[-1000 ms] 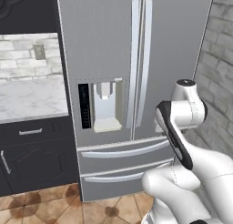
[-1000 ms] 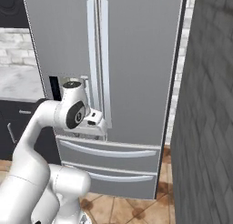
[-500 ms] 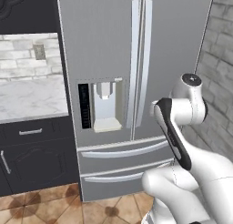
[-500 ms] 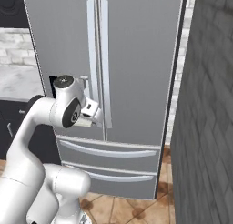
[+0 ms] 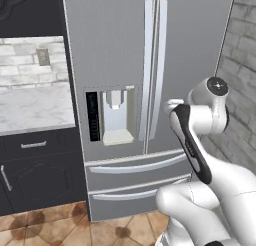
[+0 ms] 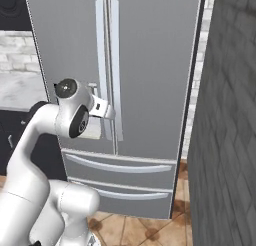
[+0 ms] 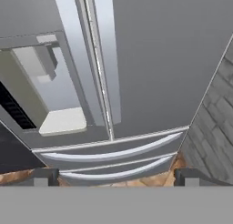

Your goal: Place one of the steaks on the plate and the other in the bowl. Then place the bowl in the fridge.

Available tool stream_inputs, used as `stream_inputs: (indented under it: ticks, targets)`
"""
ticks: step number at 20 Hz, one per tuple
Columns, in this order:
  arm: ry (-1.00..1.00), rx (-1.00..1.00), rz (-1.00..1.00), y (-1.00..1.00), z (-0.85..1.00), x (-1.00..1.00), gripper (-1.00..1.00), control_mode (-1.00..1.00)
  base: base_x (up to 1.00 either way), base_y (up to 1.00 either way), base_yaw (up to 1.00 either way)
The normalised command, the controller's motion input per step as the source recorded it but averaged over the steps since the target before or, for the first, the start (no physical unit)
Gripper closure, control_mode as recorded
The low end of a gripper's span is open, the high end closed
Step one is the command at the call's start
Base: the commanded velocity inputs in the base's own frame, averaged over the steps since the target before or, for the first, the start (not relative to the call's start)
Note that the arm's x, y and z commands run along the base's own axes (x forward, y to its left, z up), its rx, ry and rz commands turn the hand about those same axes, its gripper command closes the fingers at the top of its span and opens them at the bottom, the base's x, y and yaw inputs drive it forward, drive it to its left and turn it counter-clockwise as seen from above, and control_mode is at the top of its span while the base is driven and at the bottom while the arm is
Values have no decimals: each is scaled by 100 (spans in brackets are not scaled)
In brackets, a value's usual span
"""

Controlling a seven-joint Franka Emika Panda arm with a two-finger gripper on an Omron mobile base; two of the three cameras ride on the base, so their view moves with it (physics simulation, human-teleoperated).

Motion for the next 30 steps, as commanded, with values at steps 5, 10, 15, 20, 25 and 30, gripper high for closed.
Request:
stream_inputs:
  ticks: [5,10,15,20,25,30]
  targets:
    - [-4,-1,2,0,7,4,-100,-100,0,0,0]
    - [1,0,0,-2,0,85,-100,-100,0,0,0]
    - [3,0,0,0,0,87,-100,-100,0,0,0]
    - [0,0,4,-12,0,75,-100,-100,0,0,0]
    - [0,0,7,-8,0,71,-100,-100,0,0,0]
    - [2,-2,2,0,0,57,-100,-100,0,0,0]
